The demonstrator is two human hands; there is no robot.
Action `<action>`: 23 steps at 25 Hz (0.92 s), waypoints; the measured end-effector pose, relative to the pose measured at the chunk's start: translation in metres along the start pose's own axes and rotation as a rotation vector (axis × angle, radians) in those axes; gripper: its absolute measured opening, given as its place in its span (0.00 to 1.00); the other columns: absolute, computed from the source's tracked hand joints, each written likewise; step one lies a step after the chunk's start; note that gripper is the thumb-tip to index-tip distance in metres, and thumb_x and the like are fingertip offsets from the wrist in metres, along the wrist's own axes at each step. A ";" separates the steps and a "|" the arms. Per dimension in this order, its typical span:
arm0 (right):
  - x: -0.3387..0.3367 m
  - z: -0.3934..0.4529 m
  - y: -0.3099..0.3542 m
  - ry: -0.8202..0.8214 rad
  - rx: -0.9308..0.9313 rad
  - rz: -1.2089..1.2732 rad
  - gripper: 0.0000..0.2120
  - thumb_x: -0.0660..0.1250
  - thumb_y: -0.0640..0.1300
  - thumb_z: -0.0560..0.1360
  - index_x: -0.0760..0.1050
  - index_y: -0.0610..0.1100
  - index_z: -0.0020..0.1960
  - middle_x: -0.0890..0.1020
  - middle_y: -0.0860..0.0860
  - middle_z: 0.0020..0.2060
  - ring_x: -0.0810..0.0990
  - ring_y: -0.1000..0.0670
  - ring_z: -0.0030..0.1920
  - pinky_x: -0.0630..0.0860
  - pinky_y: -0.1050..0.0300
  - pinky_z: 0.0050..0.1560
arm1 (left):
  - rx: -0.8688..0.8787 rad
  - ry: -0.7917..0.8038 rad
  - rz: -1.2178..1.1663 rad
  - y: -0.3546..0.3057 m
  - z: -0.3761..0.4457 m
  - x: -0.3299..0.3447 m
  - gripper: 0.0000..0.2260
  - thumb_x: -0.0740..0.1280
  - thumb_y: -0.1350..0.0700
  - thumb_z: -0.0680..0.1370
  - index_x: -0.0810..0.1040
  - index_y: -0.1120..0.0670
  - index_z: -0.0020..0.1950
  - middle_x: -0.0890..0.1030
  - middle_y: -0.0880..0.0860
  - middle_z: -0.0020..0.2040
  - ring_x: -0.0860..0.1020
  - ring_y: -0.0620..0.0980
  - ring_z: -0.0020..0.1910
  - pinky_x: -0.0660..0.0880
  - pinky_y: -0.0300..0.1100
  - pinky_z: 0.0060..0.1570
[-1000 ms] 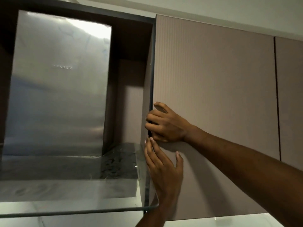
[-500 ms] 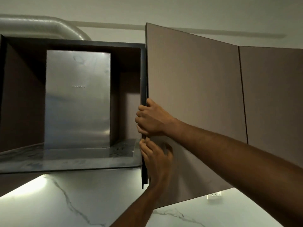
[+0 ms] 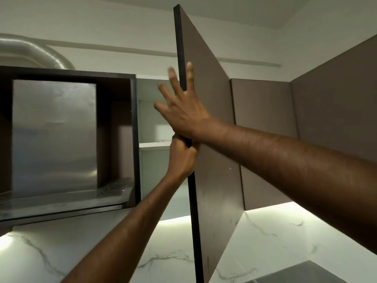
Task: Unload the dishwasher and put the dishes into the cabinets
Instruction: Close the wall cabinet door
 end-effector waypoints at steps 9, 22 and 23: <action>-0.012 -0.113 -0.117 0.154 0.593 -0.064 0.17 0.77 0.44 0.74 0.80 0.49 0.62 0.36 0.38 0.83 0.37 0.27 0.81 0.52 0.13 0.70 | 0.213 0.421 -0.204 -0.039 -0.044 0.139 0.34 0.67 0.47 0.81 0.54 0.48 0.83 0.62 0.44 0.81 0.62 0.31 0.76 0.62 0.31 0.73; 0.132 -0.319 -0.193 0.510 0.326 -0.435 0.43 0.49 0.72 0.80 0.42 0.51 0.86 0.34 0.33 0.81 0.35 0.27 0.81 0.45 0.18 0.74 | 0.468 0.519 0.512 0.157 -0.020 0.301 0.41 0.56 0.26 0.78 0.39 0.37 0.83 0.32 0.48 0.84 0.38 0.57 0.84 0.51 0.73 0.77; 0.142 -0.318 -0.192 0.501 0.274 -0.438 0.42 0.48 0.72 0.81 0.42 0.51 0.86 0.35 0.33 0.81 0.35 0.27 0.81 0.45 0.18 0.73 | 0.498 0.475 0.502 0.170 -0.017 0.310 0.40 0.56 0.27 0.79 0.41 0.38 0.84 0.34 0.49 0.84 0.38 0.56 0.84 0.52 0.74 0.77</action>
Point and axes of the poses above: each hand's wrist, its own z-axis towards the middle knuckle, its own x-axis out of the palm, y = z × x, the point moved 1 cm from there along z, towards the middle knuckle
